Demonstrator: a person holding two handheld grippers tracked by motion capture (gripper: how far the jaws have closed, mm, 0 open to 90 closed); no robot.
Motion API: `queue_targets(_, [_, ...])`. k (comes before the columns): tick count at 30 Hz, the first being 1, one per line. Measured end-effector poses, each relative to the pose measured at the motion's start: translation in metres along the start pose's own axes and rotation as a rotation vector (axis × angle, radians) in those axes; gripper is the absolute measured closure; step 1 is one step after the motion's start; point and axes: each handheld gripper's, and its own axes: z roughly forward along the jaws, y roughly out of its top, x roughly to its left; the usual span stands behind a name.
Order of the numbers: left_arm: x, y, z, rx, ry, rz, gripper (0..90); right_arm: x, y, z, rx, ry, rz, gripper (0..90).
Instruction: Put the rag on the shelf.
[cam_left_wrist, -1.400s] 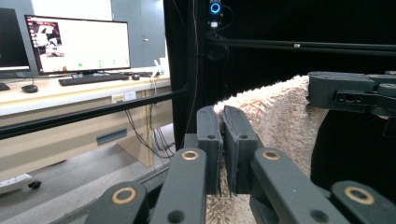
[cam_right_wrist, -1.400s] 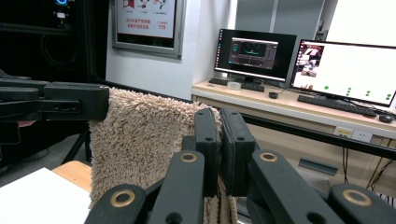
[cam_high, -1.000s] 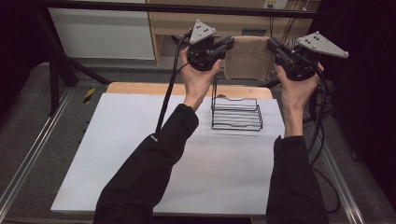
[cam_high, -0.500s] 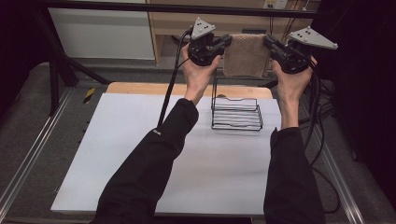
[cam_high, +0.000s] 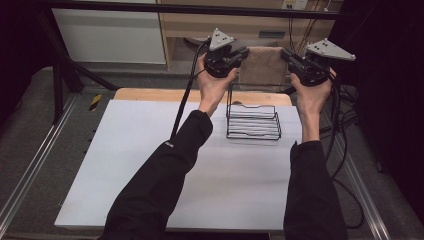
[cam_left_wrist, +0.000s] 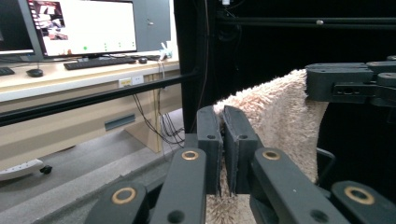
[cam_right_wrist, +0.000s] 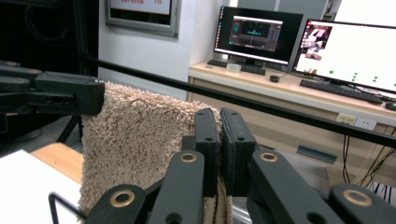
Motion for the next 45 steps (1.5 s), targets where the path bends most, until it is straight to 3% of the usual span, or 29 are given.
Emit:
queue_targets(11, [-0.011, -0.02, -0.006, 0.048, -0.037, 0.024, 85.6, 0.001, -0.024, -0.012, 0.035, 0.025, 0.004, 86.3])
queue_targets(20, [-0.017, -0.024, -0.012, 0.063, -0.06, 0.028, 85.5, 0.004, -0.028, -0.022, 0.043, 0.033, -0.013, 86.2])
queue_targets(34, [-0.024, -0.031, -0.021, 0.143, -0.092, 0.039, 84.2, 0.013, -0.041, -0.038, 0.086, 0.063, -0.019, 85.7])
queue_targets(39, [-0.026, -0.037, -0.022, 0.169, -0.105, 0.027, 83.2, 0.016, -0.05, -0.043, 0.108, 0.083, -0.006, 85.3])
queue_targets(45, [-0.028, -0.044, -0.025, 0.198, -0.111, 0.043, 81.3, 0.017, -0.062, -0.045, 0.122, 0.107, 0.002, 84.8])
